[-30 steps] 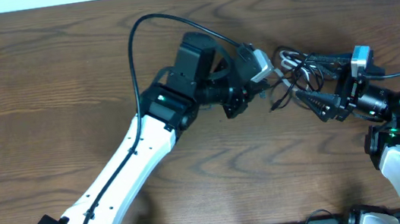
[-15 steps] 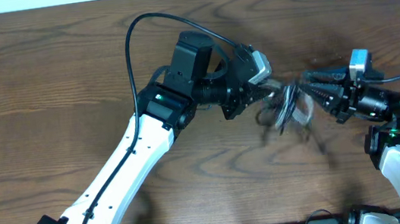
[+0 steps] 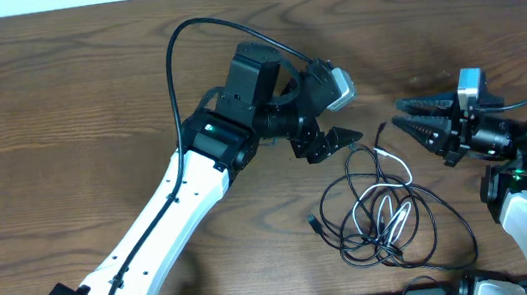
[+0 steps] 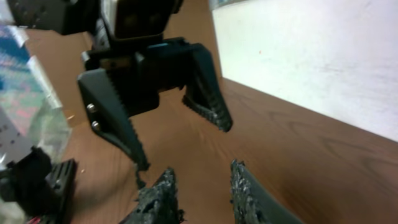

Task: Untangle cables
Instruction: 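Open both grippers and drop the cable bundle onto the table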

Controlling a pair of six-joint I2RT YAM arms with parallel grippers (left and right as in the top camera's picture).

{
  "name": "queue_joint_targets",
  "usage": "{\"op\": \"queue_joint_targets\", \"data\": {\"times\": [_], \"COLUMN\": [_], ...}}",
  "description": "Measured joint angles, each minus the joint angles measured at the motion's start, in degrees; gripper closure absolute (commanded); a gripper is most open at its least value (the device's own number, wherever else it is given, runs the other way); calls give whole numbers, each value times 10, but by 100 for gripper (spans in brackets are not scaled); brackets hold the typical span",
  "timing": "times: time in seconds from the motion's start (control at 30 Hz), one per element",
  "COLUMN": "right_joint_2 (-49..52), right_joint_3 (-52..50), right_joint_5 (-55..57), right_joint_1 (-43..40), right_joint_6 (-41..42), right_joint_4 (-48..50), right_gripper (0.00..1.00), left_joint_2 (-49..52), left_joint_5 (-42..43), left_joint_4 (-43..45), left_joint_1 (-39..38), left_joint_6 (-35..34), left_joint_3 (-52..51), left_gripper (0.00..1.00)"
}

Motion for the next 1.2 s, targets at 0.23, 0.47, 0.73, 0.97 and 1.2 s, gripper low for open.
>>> {"op": "queue_joint_targets", "data": {"times": [0.23,0.47,0.73,0.97,1.2], "right_joint_2": [0,0,0,-7,-78], "right_joint_3": [0,-8,-46,-83,-86], "right_joint_5": [-58,-73,-74,-74,-49], "right_joint_1": [0,-4,-4,-4,-4], "right_joint_6": [3,8,22,32,73], "right_joint_4": [-34,-115,-149,-149,-125], "right_gripper": [47,44,1,1,1], "left_joint_2": [0,0,0,0,0], "left_joint_5": [-22,-43,-55,-55,-57], "left_joint_4": [-24,-43,-53,-54,-53], "left_joint_1": [0,1,7,7,7], "left_joint_6": [0,1,0,-5,-16], "left_joint_3": [0,0,0,0,0], "left_gripper": [9,7,7,7,7]}}
